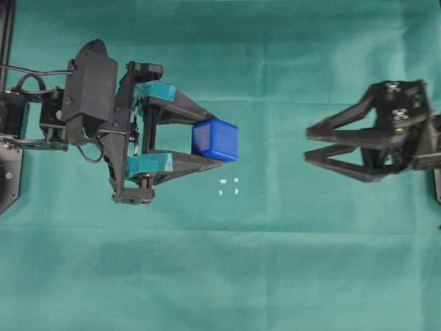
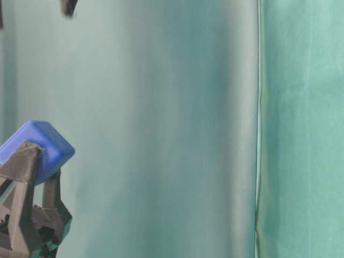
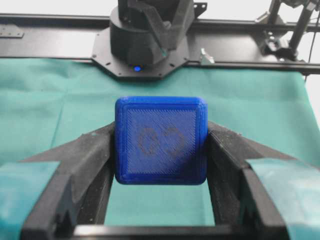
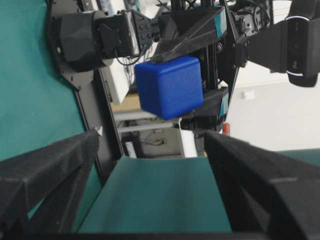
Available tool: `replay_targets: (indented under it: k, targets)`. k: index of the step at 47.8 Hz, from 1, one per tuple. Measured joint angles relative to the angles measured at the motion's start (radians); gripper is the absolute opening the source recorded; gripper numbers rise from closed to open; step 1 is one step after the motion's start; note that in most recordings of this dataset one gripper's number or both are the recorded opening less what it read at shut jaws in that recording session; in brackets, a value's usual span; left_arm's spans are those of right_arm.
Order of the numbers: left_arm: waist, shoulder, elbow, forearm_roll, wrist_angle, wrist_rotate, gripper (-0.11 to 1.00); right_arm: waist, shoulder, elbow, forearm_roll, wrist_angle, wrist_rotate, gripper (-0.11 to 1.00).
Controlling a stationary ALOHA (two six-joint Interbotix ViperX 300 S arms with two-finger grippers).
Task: Handover the blue block to the right arm after grasping it with the left arm, then place it in the designated position.
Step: 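Move the open right gripper toward the cube held by the left gripper, then close the right gripper on the cube's exposed side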
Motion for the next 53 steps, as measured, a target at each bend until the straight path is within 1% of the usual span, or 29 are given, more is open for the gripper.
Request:
replay_targets:
  k: [31,41,53]
  targets:
    - [-0.002,0.000,0.000,0.000,0.003,0.000,0.47,0.000,0.285,-0.242,-0.003,-0.008,-0.005,0.94]
    - [0.000,0.000,0.000,0.000,0.003,0.000,0.47,0.000,0.353,-0.299,-0.015,0.002,-0.003,0.94]
    - [0.000,0.000,0.000,0.000,0.003,0.000,0.47,0.000,0.394,-0.344,-0.031,0.014,-0.003,0.94]
